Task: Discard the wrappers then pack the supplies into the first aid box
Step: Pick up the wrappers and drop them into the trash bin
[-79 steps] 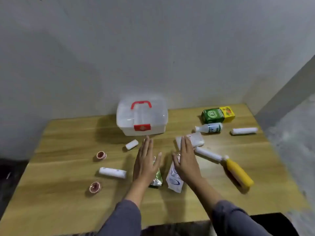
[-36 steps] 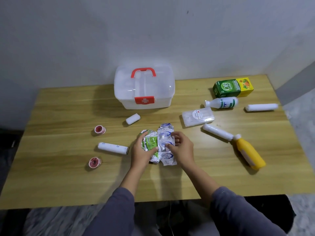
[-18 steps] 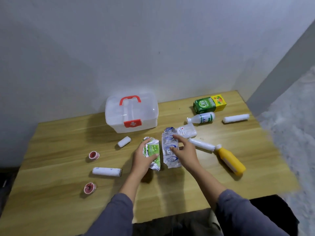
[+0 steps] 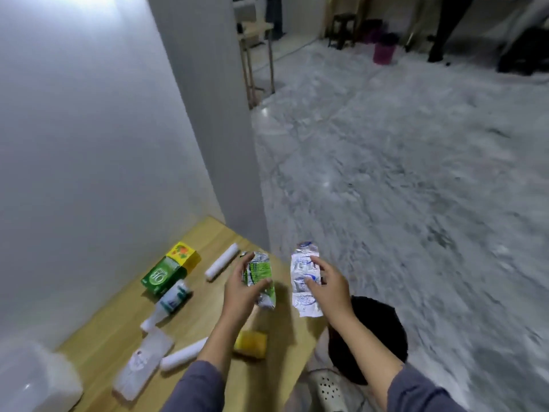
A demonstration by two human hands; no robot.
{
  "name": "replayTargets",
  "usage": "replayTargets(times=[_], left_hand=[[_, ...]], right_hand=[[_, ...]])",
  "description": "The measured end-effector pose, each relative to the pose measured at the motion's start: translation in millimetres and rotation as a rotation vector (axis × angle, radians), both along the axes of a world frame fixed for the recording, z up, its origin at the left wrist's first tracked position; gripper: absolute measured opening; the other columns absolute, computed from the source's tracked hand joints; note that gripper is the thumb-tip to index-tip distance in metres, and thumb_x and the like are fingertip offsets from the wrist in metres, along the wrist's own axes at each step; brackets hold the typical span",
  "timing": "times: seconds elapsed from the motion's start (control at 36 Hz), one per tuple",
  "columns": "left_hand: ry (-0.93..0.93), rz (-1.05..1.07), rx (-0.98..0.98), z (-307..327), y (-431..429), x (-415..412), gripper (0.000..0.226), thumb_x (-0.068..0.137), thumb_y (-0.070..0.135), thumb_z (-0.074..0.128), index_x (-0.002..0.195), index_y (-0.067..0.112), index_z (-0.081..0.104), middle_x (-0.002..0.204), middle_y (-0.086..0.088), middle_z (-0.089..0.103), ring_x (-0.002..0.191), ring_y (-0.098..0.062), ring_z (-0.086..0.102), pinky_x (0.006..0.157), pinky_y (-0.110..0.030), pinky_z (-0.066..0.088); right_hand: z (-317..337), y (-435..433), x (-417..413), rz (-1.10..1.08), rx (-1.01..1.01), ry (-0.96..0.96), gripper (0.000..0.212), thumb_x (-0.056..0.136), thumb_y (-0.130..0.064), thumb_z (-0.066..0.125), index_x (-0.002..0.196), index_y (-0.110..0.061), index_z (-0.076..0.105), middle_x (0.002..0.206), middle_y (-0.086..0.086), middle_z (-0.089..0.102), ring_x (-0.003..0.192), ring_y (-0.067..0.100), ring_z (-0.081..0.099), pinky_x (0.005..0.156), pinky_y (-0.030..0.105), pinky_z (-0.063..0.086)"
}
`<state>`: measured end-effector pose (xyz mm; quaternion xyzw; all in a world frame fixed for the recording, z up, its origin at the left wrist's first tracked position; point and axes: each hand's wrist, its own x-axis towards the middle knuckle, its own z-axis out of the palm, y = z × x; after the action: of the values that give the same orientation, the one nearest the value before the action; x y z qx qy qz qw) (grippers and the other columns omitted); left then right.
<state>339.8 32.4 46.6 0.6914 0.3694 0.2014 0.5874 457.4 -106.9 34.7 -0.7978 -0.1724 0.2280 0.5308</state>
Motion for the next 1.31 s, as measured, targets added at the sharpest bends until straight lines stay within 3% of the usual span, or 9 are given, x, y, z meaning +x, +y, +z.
replayTargets(times=[0.14, 0.25, 0.42, 0.67, 0.78, 0.86, 0.97, 1.08, 1.31], left_hand=[[0.009, -0.224, -0.068, -24.8, -49.3, 114.2, 0.060, 0.071, -0.009, 0.073, 0.123, 0.012, 0.053, 0.124, -0.008, 0.058, 0.100, -0.019, 0.060, 0.077, -0.013, 0.054], [0.059, -0.402, -0.068, -53.1, -98.1, 185.1, 0.061, 0.070, -0.004, 0.076, 0.124, 0.013, 0.054, 0.123, -0.011, 0.060, 0.099, -0.022, 0.062, 0.091, -0.042, 0.054], [0.208, -0.651, -0.022, -111.0, -164.2, 249.0, 0.058, 0.074, -0.002, 0.071, 0.127, 0.013, 0.053, 0.116, -0.003, 0.060, 0.100, -0.019, 0.061, 0.084, -0.030, 0.053], [0.569, -0.830, 0.012, -206.9, -188.7, 266.1, 0.059, 0.074, 0.001, 0.070, 0.129, 0.011, 0.050, 0.128, -0.007, 0.055, 0.101, -0.013, 0.049, 0.074, -0.013, 0.035], [0.672, -0.848, -0.001, -236.7, -185.3, 271.7, 0.068, 0.079, 0.008, 0.070, 0.139, 0.012, 0.040, 0.142, -0.009, 0.046, 0.120, -0.020, 0.048, 0.086, -0.019, 0.035], [0.724, -0.873, -0.043, -249.5, -185.0, 273.4, 0.075, 0.084, 0.021, 0.069, 0.146, 0.017, 0.029, 0.151, -0.007, 0.036, 0.136, -0.026, 0.038, 0.098, -0.029, 0.037], [0.741, -0.917, 0.033, -253.8, -180.9, 270.9, 0.068, 0.088, 0.025, 0.064, 0.145, 0.014, 0.029, 0.155, -0.006, 0.028, 0.143, -0.022, 0.027, 0.108, -0.029, 0.028], [0.792, -0.981, 0.135, -241.6, -171.6, 267.3, 0.072, 0.090, 0.040, 0.056, 0.149, 0.017, 0.021, 0.158, -0.004, 0.021, 0.144, -0.022, 0.024, 0.115, -0.040, 0.029], [0.790, -1.043, 0.528, -167.9, -146.3, 267.0, 0.068, 0.096, 0.046, 0.038, 0.151, 0.014, 0.012, 0.161, -0.004, 0.010, 0.149, -0.020, 0.007, 0.120, -0.039, 0.012]], right_hand=[[-31.9, -80.0, 63.0, -0.287, -0.052, 0.050, 0.041, 0.080, 0.001, 0.062, 0.119, -0.013, 0.059, 0.120, 0.011, 0.062, 0.109, 0.025, 0.058, 0.095, 0.040, 0.048], [-66.6, -136.7, 98.4, -0.448, -0.131, 0.089, 0.043, 0.080, 0.000, 0.060, 0.121, -0.014, 0.057, 0.124, 0.009, 0.059, 0.112, 0.025, 0.056, 0.094, 0.032, 0.044], [-129.6, -193.3, 126.5, -0.588, -0.227, 0.218, 0.045, 0.082, 0.000, 0.058, 0.125, -0.013, 0.054, 0.131, 0.010, 0.055, 0.117, 0.025, 0.054, 0.096, 0.033, 0.044], [-214.7, -204.8, 143.3, -0.503, -0.354, 0.378, 0.048, 0.084, -0.007, 0.060, 0.131, -0.014, 0.049, 0.134, 0.009, 0.051, 0.122, 0.023, 0.049, 0.095, 0.021, 0.035], [-241.8, -201.6, 148.8, -0.465, -0.327, 0.450, 0.052, 0.086, 0.002, 0.052, 0.135, -0.015, 0.046, 0.122, 0.011, 0.058, 0.091, 0.018, 0.056, 0.077, 0.024, 0.044], [-252.3, -199.8, 151.1, -0.430, -0.333, 0.475, 0.051, 0.090, -0.001, 0.049, 0.138, -0.016, 0.042, 0.136, 0.007, 0.051, 0.114, 0.022, 0.056, 0.086, 0.025, 0.048], [-256.0, -200.4, 153.1, -0.370, -0.402, 0.477, 0.051, 0.092, -0.011, 0.049, 0.142, -0.013, 0.035, 0.103, -0.001, 0.060, 0.080, 0.008, 0.057, 0.070, 0.017, 0.046], [-238.2, -202.6, 155.0, -0.227, -0.463, 0.464, 0.056, 0.095, -0.017, 0.046, 0.146, -0.011, 0.023, 0.154, 0.005, 0.025, 0.143, 0.020, 0.023, 0.116, 0.032, 0.024], [-171.2, -194.0, 163.5, -0.090, -0.606, 0.262, 0.058, 0.098, -0.023, 0.040, 0.148, -0.010, 0.013, 0.158, 0.005, 0.011, 0.146, 0.021, 0.009, 0.117, 0.032, 0.015]])
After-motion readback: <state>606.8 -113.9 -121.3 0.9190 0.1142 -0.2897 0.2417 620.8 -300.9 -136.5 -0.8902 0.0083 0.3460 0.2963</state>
